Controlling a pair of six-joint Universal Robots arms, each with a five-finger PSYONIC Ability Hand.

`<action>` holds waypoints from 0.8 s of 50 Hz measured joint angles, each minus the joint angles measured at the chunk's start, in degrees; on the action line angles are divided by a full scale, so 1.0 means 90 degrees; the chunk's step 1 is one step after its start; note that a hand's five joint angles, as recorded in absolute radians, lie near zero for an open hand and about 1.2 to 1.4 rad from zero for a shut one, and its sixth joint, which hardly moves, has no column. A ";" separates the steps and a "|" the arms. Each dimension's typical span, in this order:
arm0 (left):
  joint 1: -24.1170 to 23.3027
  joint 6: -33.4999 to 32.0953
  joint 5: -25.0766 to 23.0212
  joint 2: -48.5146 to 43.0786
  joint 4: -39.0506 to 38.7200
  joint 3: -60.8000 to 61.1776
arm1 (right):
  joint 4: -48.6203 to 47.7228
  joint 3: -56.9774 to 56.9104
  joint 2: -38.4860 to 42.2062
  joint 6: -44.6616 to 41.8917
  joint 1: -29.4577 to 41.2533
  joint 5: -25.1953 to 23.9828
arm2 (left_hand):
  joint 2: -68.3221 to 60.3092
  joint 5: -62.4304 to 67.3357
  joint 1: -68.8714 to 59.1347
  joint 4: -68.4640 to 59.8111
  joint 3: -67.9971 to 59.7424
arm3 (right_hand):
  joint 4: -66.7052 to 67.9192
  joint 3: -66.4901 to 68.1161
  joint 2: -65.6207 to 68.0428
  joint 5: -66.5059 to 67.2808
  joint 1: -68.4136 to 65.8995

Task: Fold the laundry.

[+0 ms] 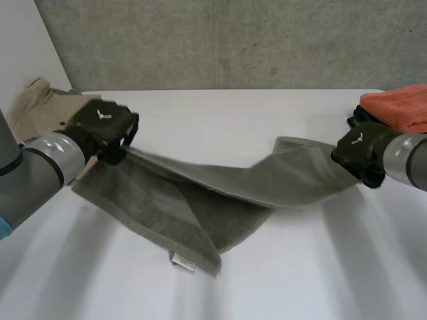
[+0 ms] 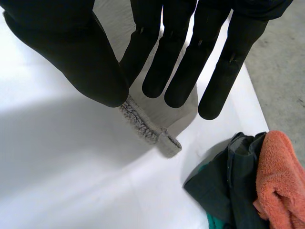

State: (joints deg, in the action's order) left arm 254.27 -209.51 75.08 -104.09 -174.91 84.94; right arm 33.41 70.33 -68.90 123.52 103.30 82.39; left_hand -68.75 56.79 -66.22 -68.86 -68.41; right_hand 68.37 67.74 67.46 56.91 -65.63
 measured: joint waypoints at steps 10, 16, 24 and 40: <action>-0.0036 -0.0597 0.0035 -0.1319 0.0629 -0.0724 | -0.0819 0.0150 0.0392 0.0379 0.0090 0.0001 | 0.0000 0.0001 0.0001 0.0000 0.0000 | 0.0003 0.0001 0.0001 0.0000 0.0000; -0.0119 -0.0409 0.0341 -0.2121 0.0668 -0.1546 | -0.1471 -0.0301 0.1459 0.1098 0.0175 0.0062 | 0.0000 0.0001 0.0000 0.0000 0.0000 | 0.0003 0.0000 0.0001 0.0000 0.0000; -0.0265 -0.0033 0.0673 -0.2510 0.0823 -0.2092 | -0.1521 -0.0966 0.2379 0.1999 0.0223 0.0094 | 0.0000 0.0001 0.0001 0.0000 0.0000 | -0.0702 -0.0648 -0.0624 -0.0554 0.0432; -0.0165 -0.0036 0.0753 -0.2482 0.0912 -0.1951 | -0.0054 -0.1069 0.2075 0.1361 0.0290 0.0109 | 0.0000 0.0001 0.0001 0.0000 0.0000 | -0.2726 -0.2612 -0.2657 -0.2650 0.2382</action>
State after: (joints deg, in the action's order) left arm 252.78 -209.83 81.86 -126.43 -166.70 67.39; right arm 32.93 60.71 -50.23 135.77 105.91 83.38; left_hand -68.75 56.80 -66.21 -68.86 -68.41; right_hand 43.83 44.23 43.55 33.07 -44.18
